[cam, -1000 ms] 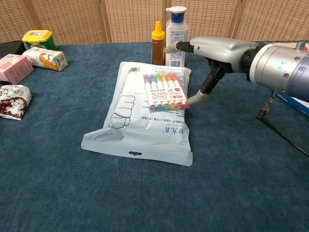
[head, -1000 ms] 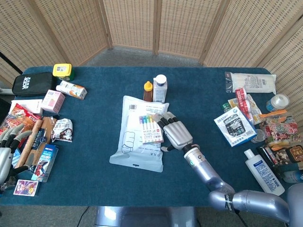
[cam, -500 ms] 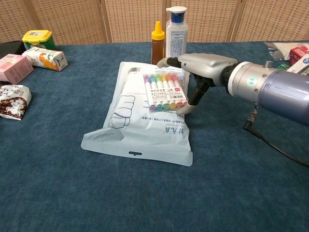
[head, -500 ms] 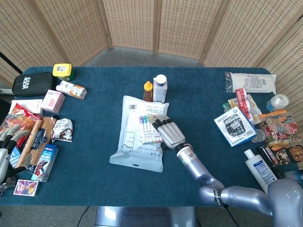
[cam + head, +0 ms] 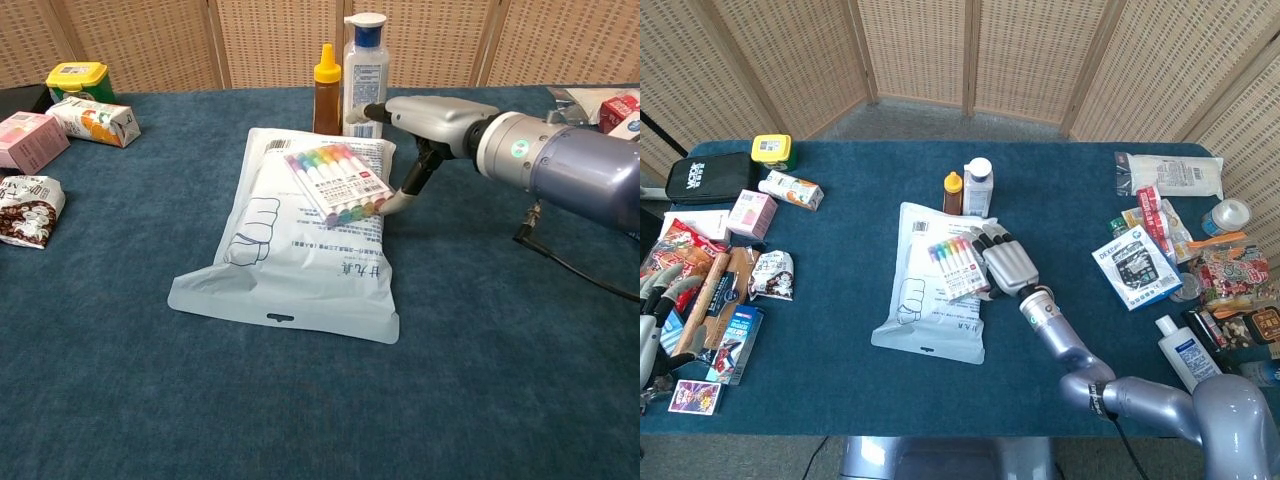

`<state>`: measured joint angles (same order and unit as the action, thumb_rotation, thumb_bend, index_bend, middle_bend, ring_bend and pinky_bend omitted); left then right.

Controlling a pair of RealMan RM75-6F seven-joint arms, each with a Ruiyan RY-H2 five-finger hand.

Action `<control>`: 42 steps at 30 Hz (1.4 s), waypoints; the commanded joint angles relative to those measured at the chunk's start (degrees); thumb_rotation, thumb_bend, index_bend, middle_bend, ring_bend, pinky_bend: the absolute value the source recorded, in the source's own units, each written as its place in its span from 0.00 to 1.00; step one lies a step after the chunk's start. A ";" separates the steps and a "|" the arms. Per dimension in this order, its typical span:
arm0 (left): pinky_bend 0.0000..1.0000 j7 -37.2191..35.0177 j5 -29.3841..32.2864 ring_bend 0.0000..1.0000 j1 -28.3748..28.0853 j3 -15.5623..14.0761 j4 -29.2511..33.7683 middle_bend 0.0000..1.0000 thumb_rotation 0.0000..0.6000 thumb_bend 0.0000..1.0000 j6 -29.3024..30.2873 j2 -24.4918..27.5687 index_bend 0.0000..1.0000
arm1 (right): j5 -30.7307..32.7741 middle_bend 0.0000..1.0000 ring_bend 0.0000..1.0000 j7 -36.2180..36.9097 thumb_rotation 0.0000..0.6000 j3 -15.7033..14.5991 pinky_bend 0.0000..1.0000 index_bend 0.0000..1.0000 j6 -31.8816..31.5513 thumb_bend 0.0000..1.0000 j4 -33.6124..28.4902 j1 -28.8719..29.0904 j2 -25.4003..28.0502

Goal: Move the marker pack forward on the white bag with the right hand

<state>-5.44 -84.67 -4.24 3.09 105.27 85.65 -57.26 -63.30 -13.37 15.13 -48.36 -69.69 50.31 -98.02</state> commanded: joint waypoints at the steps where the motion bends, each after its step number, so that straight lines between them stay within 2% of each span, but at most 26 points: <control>1: 0.00 0.18 0.07 0.00 -0.01 0.01 0.14 0.03 1.00 0.48 -0.05 0.05 0.17 | -0.51 0.00 0.00 1.96 1.00 0.37 0.00 0.00 0.85 0.00 2.19 0.27 0.47; 6: 0.00 0.28 0.02 0.00 -0.07 0.10 0.50 0.03 1.00 0.48 -0.06 0.22 0.17 | -1.60 0.00 0.00 4.48 1.00 1.02 0.00 0.00 2.25 0.00 6.50 1.12 2.06; 9: 0.00 -0.02 -0.13 0.00 0.12 0.01 0.34 0.03 1.00 0.48 0.19 0.27 0.17 | -1.62 0.00 0.00 5.20 1.00 1.41 0.00 0.00 1.89 0.00 6.63 0.73 3.80; 13: 0.00 -0.76 -0.21 0.00 -0.06 -0.11 -0.33 0.03 1.00 0.48 -0.33 -0.02 0.17 | -2.01 0.00 0.00 4.04 1.00 1.05 0.00 0.00 -0.76 0.00 0.74 -0.99 6.91; 18: 0.00 -1.71 -1.16 0.00 -0.89 -0.03 -1.24 0.03 1.00 0.48 -1.10 -0.81 0.17 | -1.14 0.00 0.00 -2.35 1.00 -0.26 0.00 0.00 -3.48 0.00 -9.36 -1.89 8.55; 23: 0.00 -2.47 -1.79 0.00 -0.81 -0.29 -1.95 0.03 1.00 0.48 -0.84 -1.03 0.17 | 2.11 0.00 0.00 -7.87 1.00 -0.27 0.00 0.00 -4.25 0.00 -13.93 -0.79 7.05; 29: 0.00 -3.26 -1.49 0.00 -0.43 -0.59 -2.74 0.03 1.00 0.48 -0.71 -1.25 0.15 | 5.39 0.00 0.00 -12.04 1.00 -0.10 0.00 0.00 -4.73 0.00 -15.69 0.88 4.62; 42: 0.00 -3.59 -1.23 0.00 -0.10 -0.85 -3.22 0.02 1.00 0.48 -0.60 -1.39 0.14 | 11.60 0.00 0.00 -16.50 1.00 1.20 0.00 0.00 -2.92 0.00 -11.53 6.16 -2.48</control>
<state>-9.03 -85.90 -4.34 2.24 102.04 85.05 -58.65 -52.21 -29.46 16.01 -51.53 -81.74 55.95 -99.96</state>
